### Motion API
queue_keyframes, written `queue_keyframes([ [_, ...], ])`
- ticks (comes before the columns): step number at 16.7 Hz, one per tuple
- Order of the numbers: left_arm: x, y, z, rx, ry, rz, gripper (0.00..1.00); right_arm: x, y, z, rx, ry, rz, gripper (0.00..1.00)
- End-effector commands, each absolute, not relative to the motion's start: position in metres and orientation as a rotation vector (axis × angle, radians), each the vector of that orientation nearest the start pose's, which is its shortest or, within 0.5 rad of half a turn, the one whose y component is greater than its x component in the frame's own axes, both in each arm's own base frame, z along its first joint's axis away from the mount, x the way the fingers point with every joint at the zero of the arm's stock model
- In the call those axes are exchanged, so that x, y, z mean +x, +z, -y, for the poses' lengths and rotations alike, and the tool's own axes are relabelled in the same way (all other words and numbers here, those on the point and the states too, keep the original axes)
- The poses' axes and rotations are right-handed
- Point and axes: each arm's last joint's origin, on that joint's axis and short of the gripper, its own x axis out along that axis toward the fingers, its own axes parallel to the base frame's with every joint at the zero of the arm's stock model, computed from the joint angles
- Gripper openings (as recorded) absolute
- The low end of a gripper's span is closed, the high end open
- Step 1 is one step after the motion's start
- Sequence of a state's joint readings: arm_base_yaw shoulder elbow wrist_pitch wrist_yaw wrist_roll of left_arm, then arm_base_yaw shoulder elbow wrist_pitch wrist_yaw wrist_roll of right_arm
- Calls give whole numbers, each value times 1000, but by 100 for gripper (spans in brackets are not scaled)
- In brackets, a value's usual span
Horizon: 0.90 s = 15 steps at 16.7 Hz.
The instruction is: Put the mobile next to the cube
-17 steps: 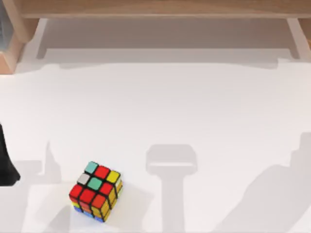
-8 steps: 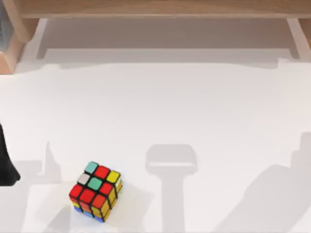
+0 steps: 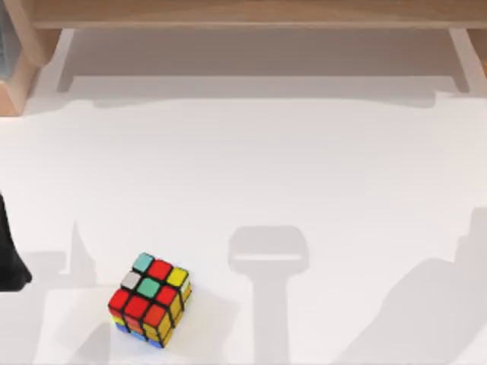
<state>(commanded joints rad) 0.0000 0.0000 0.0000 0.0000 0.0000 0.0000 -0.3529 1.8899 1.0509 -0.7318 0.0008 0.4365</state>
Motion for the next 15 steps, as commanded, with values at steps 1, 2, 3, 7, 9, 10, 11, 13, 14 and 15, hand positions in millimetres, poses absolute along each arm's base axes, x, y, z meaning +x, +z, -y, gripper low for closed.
queue_keyframes([
  [1,106,160,1,0,0,0,100,298,109,108,613,-613,-1482,0],
  [2,106,160,1,0,0,0,100,298,115,108,605,-613,-1470,0],
  [3,106,160,1,0,0,0,100,298,116,108,605,-613,-1470,0],
  [7,106,160,1,0,0,0,100,298,126,108,606,-614,-1474,0],
  [9,106,160,1,0,0,0,100,298,133,108,605,-614,-1472,0],
  [10,106,160,1,0,0,0,100,298,135,108,605,-613,-1470,0],
  [11,106,160,1,0,0,0,100,298,135,108,605,-613,-1470,0],
  [13,106,160,1,0,0,0,100,298,133,108,607,-615,-1475,0],
  [14,106,160,1,0,0,0,100,298,133,108,607,-615,-1475,0],
  [15,106,160,1,0,0,0,100,300,137,108,607,-614,-1461,0],
])
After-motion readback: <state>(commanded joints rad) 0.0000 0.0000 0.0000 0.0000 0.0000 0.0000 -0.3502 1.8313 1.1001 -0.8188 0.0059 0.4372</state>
